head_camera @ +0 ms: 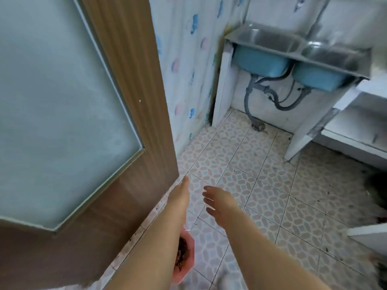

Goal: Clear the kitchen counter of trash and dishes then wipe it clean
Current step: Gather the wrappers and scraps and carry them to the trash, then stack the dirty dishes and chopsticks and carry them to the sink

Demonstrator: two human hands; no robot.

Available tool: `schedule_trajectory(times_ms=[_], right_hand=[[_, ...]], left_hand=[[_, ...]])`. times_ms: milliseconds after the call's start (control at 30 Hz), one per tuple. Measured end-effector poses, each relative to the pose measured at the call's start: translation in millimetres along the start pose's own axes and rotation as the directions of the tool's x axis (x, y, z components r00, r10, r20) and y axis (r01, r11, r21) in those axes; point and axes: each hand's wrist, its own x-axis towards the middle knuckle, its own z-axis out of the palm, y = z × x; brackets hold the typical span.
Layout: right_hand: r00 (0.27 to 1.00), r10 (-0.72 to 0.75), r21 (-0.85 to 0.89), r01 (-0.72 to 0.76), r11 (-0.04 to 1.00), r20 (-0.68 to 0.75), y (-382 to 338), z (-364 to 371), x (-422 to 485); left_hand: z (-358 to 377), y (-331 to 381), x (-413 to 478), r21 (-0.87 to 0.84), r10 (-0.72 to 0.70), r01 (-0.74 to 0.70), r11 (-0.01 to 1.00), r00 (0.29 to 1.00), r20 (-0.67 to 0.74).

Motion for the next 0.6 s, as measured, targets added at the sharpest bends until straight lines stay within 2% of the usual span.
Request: schedule_trajectory(times_ms=[133, 233, 300, 433, 600], right_hand=[[0.986, -0.096, 0.145, 0.115, 0.983, -0.134, -35, -65, -32], [0.963, -0.113, 0.239, 0.173, 0.955, -0.246, -54, -117, -55], [0.939, -0.15, 0.256, 0.235, 0.938, -0.311, -64, -157, -70], [0.905, -0.126, 0.339, 0.278, 0.899, -0.406, -77, -229, -97], [0.857, -0.104, 0.408, 0.343, 0.846, -0.504, -82, -325, -125]], left_hand=[[54, 34, -31, 0.075, 0.082, -0.093, 0.993, 0.987, 0.141], [95, 50, -50, 0.135, 0.112, -0.144, 0.98, 0.97, 0.218], [128, 59, -68, 0.164, 0.132, -0.182, 0.97, 0.952, 0.275], [193, 67, -101, 0.191, 0.182, -0.269, 0.944, 0.908, 0.379], [280, 63, -157, 0.245, 0.178, -0.336, 0.909, 0.847, 0.5]])
